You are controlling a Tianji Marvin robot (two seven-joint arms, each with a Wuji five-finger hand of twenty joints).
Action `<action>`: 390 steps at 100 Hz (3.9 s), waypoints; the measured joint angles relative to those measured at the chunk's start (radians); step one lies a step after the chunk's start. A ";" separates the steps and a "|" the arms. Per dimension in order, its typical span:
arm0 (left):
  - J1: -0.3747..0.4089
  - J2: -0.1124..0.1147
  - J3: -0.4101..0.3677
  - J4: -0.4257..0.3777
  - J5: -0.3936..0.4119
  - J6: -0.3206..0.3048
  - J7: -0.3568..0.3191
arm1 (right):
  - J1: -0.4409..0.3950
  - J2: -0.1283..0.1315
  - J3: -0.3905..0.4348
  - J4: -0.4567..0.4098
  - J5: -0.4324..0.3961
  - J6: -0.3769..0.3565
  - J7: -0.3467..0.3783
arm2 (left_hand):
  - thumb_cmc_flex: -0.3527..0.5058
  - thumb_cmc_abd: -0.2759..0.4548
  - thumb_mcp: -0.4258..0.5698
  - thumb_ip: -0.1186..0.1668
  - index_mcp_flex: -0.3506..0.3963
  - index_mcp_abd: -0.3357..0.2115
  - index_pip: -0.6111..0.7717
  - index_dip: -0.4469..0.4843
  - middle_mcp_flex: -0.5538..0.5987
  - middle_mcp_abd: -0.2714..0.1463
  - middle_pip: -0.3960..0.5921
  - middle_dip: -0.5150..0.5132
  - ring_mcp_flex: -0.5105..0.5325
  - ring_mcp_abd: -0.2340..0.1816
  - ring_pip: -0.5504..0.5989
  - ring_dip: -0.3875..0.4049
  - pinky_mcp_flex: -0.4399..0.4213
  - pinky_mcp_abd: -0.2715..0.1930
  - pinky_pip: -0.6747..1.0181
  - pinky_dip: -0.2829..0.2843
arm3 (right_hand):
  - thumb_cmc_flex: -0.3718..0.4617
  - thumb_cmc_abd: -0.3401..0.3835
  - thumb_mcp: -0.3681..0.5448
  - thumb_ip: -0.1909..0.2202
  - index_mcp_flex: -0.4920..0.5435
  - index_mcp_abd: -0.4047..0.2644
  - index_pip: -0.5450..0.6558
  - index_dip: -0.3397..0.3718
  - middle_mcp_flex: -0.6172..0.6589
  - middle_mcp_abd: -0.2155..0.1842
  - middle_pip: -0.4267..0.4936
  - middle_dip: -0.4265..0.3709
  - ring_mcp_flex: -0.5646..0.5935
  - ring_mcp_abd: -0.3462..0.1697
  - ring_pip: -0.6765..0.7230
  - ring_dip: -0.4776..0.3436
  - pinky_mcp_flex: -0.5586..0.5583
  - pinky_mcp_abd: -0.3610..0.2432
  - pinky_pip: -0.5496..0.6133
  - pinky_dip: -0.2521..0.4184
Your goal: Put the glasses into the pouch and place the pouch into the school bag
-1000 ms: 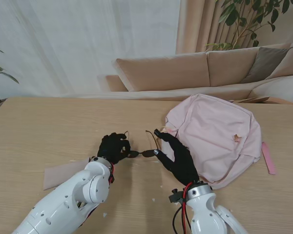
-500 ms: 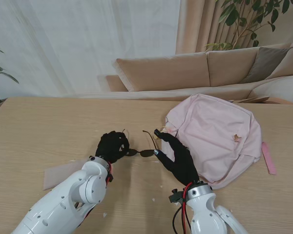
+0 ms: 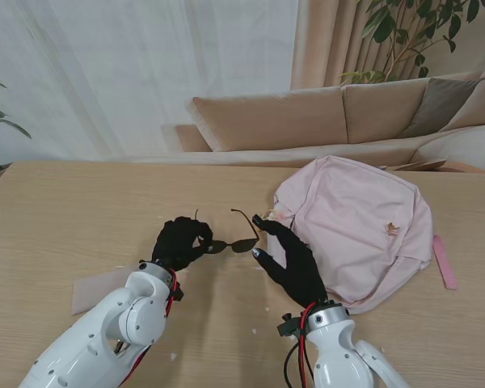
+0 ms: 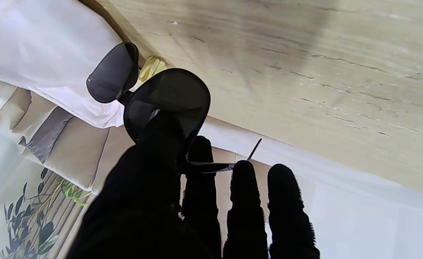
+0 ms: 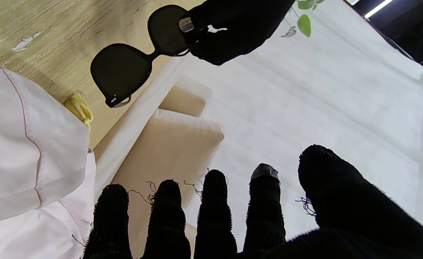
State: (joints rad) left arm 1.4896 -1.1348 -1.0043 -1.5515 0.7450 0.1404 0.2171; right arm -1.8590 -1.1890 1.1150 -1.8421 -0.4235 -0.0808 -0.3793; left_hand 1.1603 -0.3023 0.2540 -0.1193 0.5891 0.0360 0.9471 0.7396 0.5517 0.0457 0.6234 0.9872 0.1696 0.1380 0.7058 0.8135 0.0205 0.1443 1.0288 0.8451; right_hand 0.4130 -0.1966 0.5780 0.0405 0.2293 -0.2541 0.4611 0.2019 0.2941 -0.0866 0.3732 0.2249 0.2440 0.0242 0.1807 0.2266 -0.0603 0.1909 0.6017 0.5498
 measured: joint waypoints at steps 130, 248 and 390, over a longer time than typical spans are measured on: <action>0.270 0.037 -0.260 -0.263 0.017 -0.370 -0.072 | 0.219 0.084 -0.007 -0.065 -0.248 0.414 0.398 | 0.000 -0.011 0.007 0.000 0.002 0.003 -0.001 0.018 0.020 0.024 -0.023 0.012 0.026 0.025 0.018 0.000 0.012 0.002 0.024 -0.051 | -0.086 0.094 -0.101 -0.005 0.536 0.320 0.039 0.226 0.419 0.218 0.223 0.119 0.343 0.192 0.434 0.209 0.292 0.139 0.600 0.132; 0.241 0.037 -0.222 -0.268 0.021 -0.323 -0.074 | 0.202 0.103 -0.005 -0.096 -0.361 0.183 0.480 | 0.000 -0.012 0.009 0.000 0.002 0.003 -0.003 0.039 0.026 0.038 -0.041 0.050 0.026 0.033 0.030 0.001 0.011 0.003 0.034 -0.053 | 0.014 -0.140 -0.038 0.001 0.146 0.218 -0.071 0.273 0.161 0.151 0.194 0.129 0.272 0.161 0.350 0.209 0.238 0.108 0.561 0.108; 0.257 0.031 -0.248 -0.279 -0.021 -0.339 -0.070 | 0.181 0.071 -0.004 -0.016 -0.148 0.171 0.300 | 0.000 -0.013 0.010 0.000 0.002 0.003 -0.004 0.042 0.026 0.038 -0.045 0.051 0.026 0.035 0.031 0.001 0.010 0.003 0.035 -0.053 | 0.250 -0.444 0.349 -0.200 0.573 0.068 0.461 0.038 0.632 0.105 0.249 0.145 0.539 0.140 0.484 0.244 0.396 0.095 0.658 0.177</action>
State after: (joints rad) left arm 1.7467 -1.1035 -1.2524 -1.8306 0.7244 -0.1988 0.1470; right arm -1.6776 -1.1184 1.1111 -1.8586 -0.5717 0.0906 -0.0796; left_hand 1.1603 -0.3148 0.2639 -0.1194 0.5914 0.0393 0.9434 0.7812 0.5775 0.0841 0.5787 1.0377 0.1951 0.1729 0.7365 0.8146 0.0308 0.1474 1.0637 0.7921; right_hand 0.6634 -0.6407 0.9273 -0.1592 0.8020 -0.1862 0.9222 0.2398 0.9261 0.0181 0.6226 0.3703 0.7828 0.1640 0.6643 0.4708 0.3362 0.2859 1.2597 0.7267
